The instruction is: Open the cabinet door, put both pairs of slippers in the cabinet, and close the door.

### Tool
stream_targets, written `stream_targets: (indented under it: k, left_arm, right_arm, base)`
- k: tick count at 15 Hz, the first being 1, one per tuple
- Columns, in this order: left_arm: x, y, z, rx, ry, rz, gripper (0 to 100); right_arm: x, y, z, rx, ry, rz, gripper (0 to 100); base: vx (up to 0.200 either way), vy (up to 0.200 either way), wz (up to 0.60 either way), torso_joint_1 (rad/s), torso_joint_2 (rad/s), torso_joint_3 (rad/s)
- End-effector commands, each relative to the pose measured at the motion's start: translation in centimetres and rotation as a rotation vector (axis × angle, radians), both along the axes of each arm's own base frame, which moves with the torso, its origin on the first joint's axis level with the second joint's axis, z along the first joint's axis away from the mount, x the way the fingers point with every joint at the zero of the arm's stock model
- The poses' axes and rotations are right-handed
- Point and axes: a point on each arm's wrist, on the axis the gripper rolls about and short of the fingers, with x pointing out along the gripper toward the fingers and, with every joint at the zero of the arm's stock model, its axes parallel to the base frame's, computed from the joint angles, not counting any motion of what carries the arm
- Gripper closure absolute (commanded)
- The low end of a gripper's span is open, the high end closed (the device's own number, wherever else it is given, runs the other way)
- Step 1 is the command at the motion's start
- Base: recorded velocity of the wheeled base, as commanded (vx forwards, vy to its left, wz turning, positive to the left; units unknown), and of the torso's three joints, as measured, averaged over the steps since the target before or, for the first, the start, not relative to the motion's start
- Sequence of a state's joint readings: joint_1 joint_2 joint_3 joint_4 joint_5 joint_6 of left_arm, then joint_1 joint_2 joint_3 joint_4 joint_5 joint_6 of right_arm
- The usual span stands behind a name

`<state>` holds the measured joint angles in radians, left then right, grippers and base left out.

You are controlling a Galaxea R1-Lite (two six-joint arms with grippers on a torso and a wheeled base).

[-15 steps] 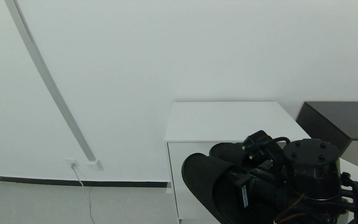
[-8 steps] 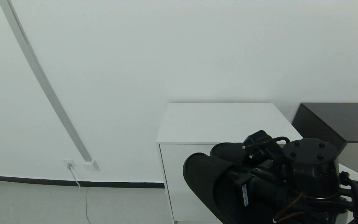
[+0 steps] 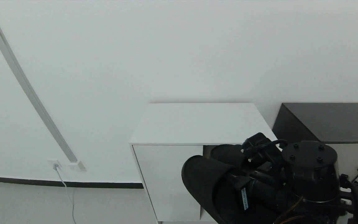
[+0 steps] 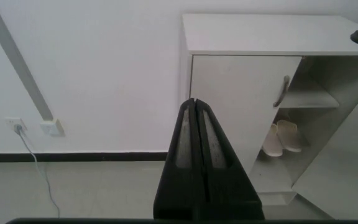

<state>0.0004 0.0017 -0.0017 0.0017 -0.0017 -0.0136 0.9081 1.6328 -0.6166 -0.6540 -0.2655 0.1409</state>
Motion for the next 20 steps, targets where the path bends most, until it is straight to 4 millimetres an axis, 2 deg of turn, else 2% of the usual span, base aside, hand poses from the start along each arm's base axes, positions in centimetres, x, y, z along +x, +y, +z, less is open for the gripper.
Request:
stream_targets:
  k: [1, 5, 20]
  left_arm:
    - [0.0, 0.0, 0.0, 0.0, 0.0, 0.0, 100]
    - [0.0, 0.0, 0.0, 0.0, 0.0, 0.001, 100]
    - [0.0, -0.01, 0.0, 0.001, 0.0, 0.0, 100]
  right_arm:
    - [0.03, 0.04, -0.14, -0.003, 0.003, 0.0, 100]
    - [0.05, 0.07, -0.14, -0.003, 0.003, 0.0, 100]
    - [0.05, 0.07, -0.56, 0.001, -0.021, 0.006, 100]
  base:
    - [0.0, -0.2, 0.0, 0.002, 0.0, 0.007]
    - [0.0, -0.2, 0.0, 0.0, 0.01, 0.0]
    - [0.0, 0.0, 0.0, 0.0, 0.0, 0.0]
